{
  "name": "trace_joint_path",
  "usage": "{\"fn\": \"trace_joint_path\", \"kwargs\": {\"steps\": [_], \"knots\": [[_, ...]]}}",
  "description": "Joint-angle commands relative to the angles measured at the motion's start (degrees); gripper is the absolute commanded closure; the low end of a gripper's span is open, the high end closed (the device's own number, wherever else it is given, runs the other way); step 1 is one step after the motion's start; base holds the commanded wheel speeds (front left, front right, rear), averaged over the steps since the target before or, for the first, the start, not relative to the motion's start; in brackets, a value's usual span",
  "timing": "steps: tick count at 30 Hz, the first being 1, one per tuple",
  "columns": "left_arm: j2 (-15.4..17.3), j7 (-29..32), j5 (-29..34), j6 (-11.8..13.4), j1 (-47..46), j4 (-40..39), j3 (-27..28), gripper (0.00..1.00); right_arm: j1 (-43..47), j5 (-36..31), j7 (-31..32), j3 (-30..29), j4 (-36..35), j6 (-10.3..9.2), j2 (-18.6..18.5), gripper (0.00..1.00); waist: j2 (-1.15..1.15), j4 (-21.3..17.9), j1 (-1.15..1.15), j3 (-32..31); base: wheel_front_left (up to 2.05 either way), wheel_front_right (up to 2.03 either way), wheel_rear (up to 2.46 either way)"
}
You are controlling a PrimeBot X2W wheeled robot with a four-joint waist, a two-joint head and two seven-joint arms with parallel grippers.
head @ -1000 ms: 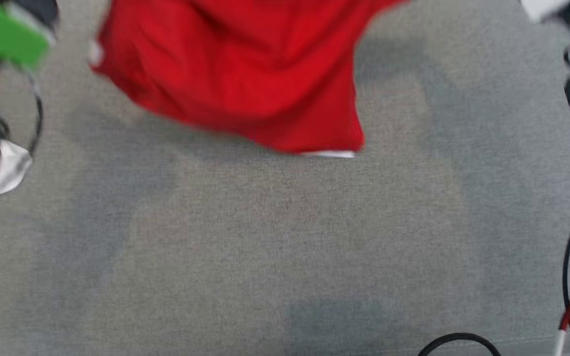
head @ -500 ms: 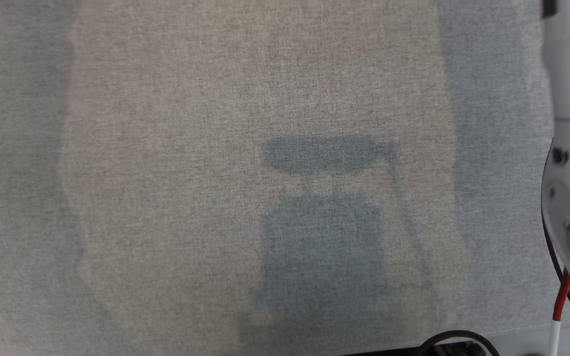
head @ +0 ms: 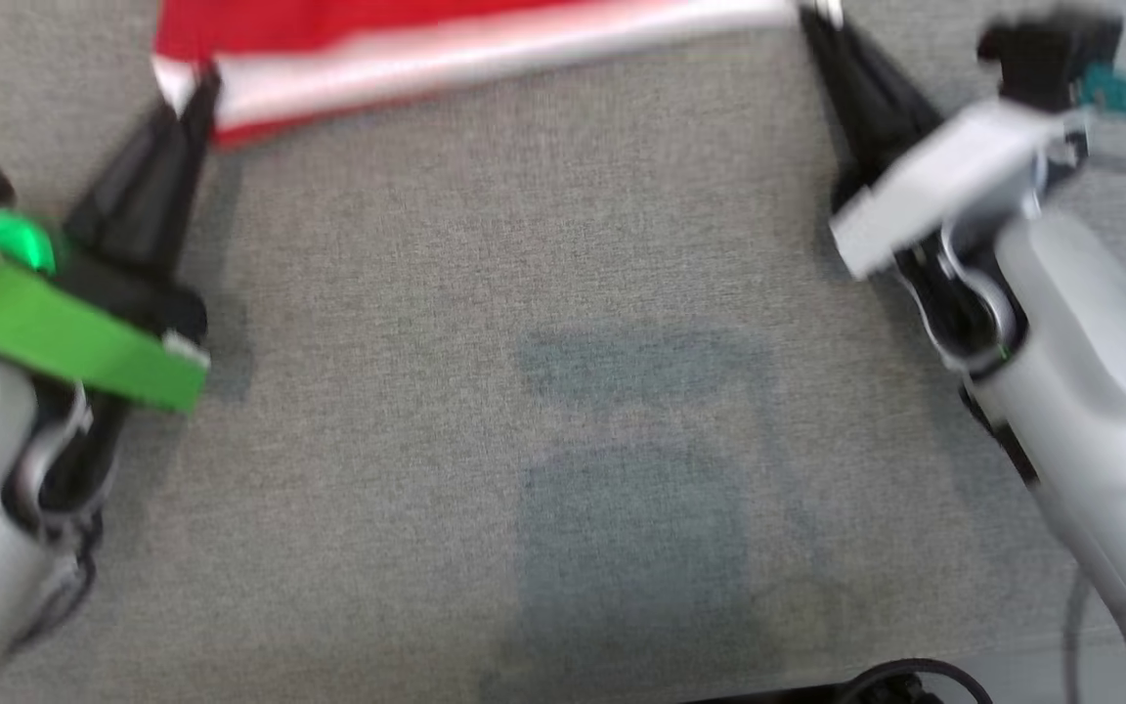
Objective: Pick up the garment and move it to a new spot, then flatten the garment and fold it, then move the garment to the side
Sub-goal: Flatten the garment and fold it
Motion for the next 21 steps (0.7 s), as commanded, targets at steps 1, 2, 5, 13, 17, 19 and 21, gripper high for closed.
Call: {"fn": "trace_joint_path", "kwargs": {"steps": [1, 2, 5, 13, 17, 19, 21], "knots": [[-0.1, -0.2, -0.1, 0.0, 4.7, -1.7, 1.4, 1.00, 7.2, 2.8, 1.5, 0.8, -0.3, -0.20, -2.2, 1.00, 0.00, 0.5, 0.01, -6.7, 0.00, 0.00, 0.00], [-0.4, -0.2, -0.3, 0.0, 8.2, -3.1, 2.1, 1.00, 9.8, 4.3, 2.1, 1.0, -2.2, -0.20, -3.4, 1.00, 0.00, 0.6, 0.01, -7.8, 0.00, 0.00, 0.00], [-2.1, -0.2, 0.4, 1.0, 17.2, -6.5, 3.5, 1.00, 16.8, 8.1, 2.8, 0.4, -6.7, -0.20, -7.1, 1.00, 0.00, 1.1, 0.01, -11.6, 0.00, 0.00, 0.00], [-8.3, -0.2, 4.1, 7.2, 38.6, -9.7, 1.9, 1.00, 36.9, 14.6, 4.8, -3.4, -14.1, -0.21, -16.1, 1.00, 0.00, 2.3, 0.01, -21.5, 0.00, 0.00, 0.00], [-11.5, -0.3, 2.6, 9.7, 46.2, -11.9, 4.7, 1.00, 44.2, 15.0, 4.4, -6.5, -17.7, -0.24, -18.7, 1.00, 0.00, 2.3, 0.01, -24.2, 0.00, 0.00, 0.00], [-12.5, -0.3, 2.5, 10.7, 50.2, -13.6, 5.5, 1.00, 49.4, 16.1, 4.4, -8.9, -21.1, -0.29, -19.0, 1.00, 0.00, 2.7, 0.01, -25.6, 0.00, 0.00, 0.00], [-13.2, -0.3, 2.9, 11.4, 52.6, -15.2, 5.1, 1.00, 53.8, 16.4, 5.3, -11.2, -24.8, -0.28, -19.7, 1.00, 0.00, 3.3, 0.01, -26.5, 0.00, 0.00, 0.00]]}}
